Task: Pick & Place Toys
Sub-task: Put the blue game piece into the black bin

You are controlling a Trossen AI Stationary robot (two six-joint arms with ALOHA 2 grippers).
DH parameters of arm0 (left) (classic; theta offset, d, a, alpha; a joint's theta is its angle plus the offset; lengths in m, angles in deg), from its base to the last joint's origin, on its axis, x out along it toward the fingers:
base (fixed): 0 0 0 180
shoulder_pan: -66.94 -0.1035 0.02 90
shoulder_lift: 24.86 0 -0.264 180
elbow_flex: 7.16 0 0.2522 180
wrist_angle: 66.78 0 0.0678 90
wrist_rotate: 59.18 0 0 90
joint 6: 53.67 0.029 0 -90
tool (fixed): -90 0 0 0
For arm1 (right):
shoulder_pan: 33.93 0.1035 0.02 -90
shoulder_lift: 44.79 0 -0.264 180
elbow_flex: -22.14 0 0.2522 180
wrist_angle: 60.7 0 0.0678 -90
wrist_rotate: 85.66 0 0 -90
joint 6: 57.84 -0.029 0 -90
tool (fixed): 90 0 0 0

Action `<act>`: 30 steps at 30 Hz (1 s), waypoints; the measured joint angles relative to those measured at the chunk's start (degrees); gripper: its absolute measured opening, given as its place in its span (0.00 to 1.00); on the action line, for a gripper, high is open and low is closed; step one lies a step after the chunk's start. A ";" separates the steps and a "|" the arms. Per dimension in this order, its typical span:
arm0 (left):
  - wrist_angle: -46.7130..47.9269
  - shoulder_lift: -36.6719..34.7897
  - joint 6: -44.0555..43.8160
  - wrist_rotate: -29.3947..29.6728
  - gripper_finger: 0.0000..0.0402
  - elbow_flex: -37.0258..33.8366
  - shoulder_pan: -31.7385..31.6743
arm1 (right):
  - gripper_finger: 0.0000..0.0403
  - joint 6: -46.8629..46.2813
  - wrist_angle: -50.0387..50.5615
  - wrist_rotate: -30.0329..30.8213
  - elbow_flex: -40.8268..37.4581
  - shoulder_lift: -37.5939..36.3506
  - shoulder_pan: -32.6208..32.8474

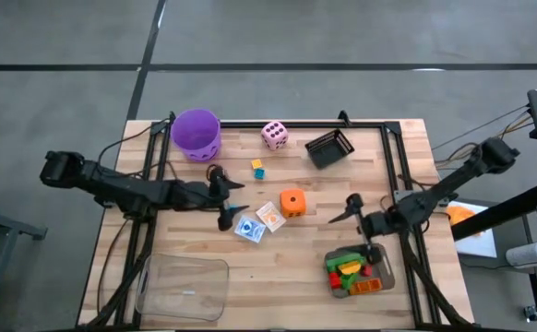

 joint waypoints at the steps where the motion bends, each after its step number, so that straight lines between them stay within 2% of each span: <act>1: 3.70 0.89 -0.99 0.84 0.81 1.69 -0.24 | 0.86 -0.53 0.01 0.69 -1.46 -1.68 -0.01; 8: 32.04 8.38 -8.04 0.98 0.81 15.54 -2.84 | 0.86 -3.30 0.02 1.82 -7.46 -8.73 -0.03; 10: 40.44 11.17 -7.84 1.00 0.81 19.40 -3.04 | 0.86 -3.38 0.12 1.83 -8.10 -9.01 -0.03; 13: 48.79 15.10 -2.71 0.77 0.81 24.00 -2.96 | 0.86 -3.37 0.33 1.83 -8.08 -8.34 -0.03; 16: 53.17 18.88 3.64 -0.79 0.81 27.06 -2.95 | 0.86 -3.37 0.35 1.81 -7.90 -7.41 -0.01; 21: 56.50 24.39 8.69 -4.56 0.81 29.92 -2.92 | 0.86 -3.99 0.37 1.81 -7.83 -6.42 0.02; 30: 58.15 30.19 11.70 -5.88 0.81 29.11 -2.93 | 0.86 -4.49 -0.11 1.81 -7.83 -6.02 0.10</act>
